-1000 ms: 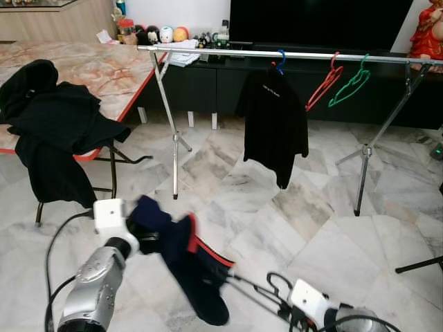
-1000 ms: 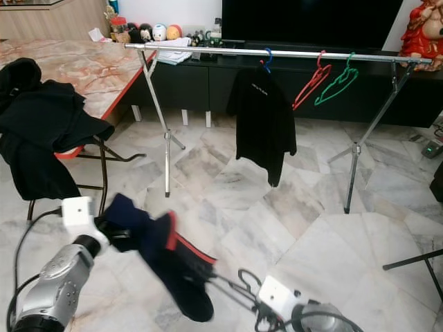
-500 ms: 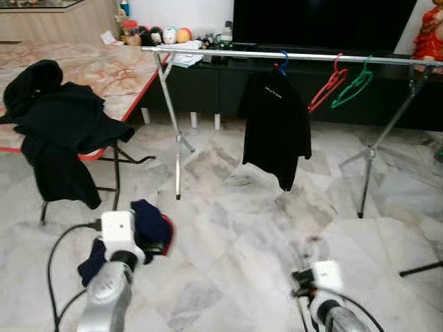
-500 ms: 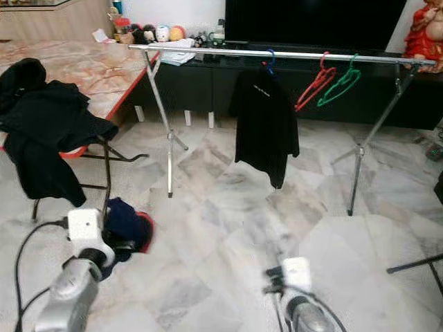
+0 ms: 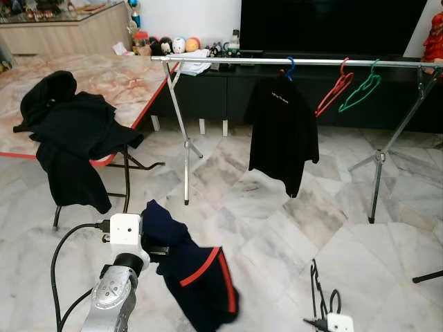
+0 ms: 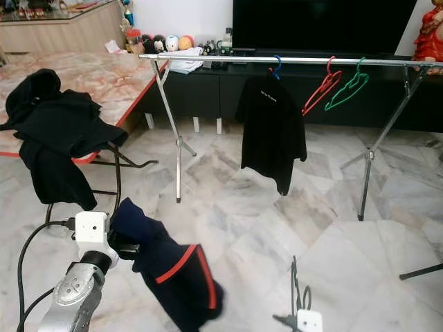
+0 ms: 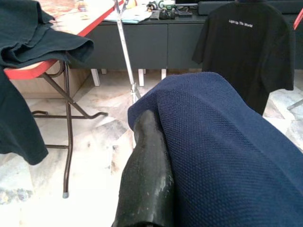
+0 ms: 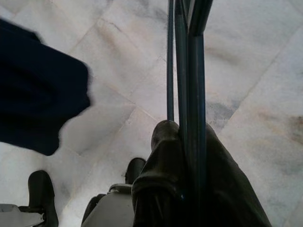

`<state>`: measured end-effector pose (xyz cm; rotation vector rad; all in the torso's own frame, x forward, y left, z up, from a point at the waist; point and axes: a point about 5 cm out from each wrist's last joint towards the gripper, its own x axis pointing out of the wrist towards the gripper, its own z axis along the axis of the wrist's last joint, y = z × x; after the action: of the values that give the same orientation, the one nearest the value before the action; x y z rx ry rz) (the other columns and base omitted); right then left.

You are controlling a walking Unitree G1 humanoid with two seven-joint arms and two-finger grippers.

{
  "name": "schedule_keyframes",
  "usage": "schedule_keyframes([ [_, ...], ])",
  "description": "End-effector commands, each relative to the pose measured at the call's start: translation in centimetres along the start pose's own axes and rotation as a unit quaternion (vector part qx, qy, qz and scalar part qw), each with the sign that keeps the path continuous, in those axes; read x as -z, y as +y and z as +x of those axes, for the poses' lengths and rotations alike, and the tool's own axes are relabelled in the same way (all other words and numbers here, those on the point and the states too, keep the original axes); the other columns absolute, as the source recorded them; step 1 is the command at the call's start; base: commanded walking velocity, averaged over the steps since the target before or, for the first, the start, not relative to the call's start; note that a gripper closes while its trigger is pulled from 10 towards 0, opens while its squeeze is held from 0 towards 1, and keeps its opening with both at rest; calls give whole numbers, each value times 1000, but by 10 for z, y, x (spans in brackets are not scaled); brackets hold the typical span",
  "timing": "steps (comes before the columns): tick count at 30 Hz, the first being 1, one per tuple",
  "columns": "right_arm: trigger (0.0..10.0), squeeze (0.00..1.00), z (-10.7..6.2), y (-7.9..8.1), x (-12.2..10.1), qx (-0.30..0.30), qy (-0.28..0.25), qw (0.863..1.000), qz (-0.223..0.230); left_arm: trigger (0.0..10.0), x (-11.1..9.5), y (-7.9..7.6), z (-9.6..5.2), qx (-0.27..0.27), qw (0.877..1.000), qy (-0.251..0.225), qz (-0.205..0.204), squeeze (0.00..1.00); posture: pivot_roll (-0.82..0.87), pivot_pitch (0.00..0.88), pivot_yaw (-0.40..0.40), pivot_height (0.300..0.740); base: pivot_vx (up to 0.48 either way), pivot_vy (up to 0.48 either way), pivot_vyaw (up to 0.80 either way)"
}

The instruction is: Hang hanger

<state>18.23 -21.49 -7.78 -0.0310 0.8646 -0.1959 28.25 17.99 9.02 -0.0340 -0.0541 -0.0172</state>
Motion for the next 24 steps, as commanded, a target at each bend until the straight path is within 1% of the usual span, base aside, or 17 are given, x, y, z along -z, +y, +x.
schedule_keyframes([
  [1,10000,0,-1,1,4,-1,-2,1000,15,10000,-6,1,-2,-9,1000,-17,-5,0,15,0,67,740,0,0,0],
  [2,10000,0,-2,0,6,-1,-2,1000,23,10000,-7,-1,-3,-5,1000,-16,-4,0,15,0,69,740,0,0,0],
  [3,10000,0,-2,0,6,-1,-2,1000,23,10000,-7,-1,-3,-5,1000,-16,-4,0,15,0,69,740,0,0,0],
  [6,10000,0,-4,2,13,3,7,1000,30,10000,-7,-9,-7,10,1000,-19,5,0,10,0,70,740,0,0,0],
  [10,10000,0,-3,4,11,4,5,999,36,10000,-6,-9,-7,-6,1000,-14,-9,0,10,0,69,740,0,0,0],
  [13,10000,0,-3,6,8,-3,-2,999,34,10000,-1,-11,-8,1,1000,-4,-2,0,11,0,66,740,0,350,0],
  [14,10000,0,-2,7,6,-5,-4,999,34,10000,3,-13,-9,7,1000,6,0,0,12,0,64,740,0,480,0],
  [16,10000,0,-2,8,6,-5,-5,999,34,10000,3,-13,-9,7,1000,7,0,0,12,0,64,740,0,480,0],
  [21,10000,0,-3,13,9,-14,-1,999,31,10000,7,-8,-10,-1,1000,13,5,0,10,0,71,740,0,480,0],
  [22,10000,0,-4,15,13,-19,6,1000,23,10000,10,-8,-11,8,1000,19,15,0,9,0,72,740,0,480,0],
  [24,10000,0,-4,16,14,-21,9,999,22,10000,10,-8,-12,10,1000,20,15,0,11,0,72,740,0,480,0],
])
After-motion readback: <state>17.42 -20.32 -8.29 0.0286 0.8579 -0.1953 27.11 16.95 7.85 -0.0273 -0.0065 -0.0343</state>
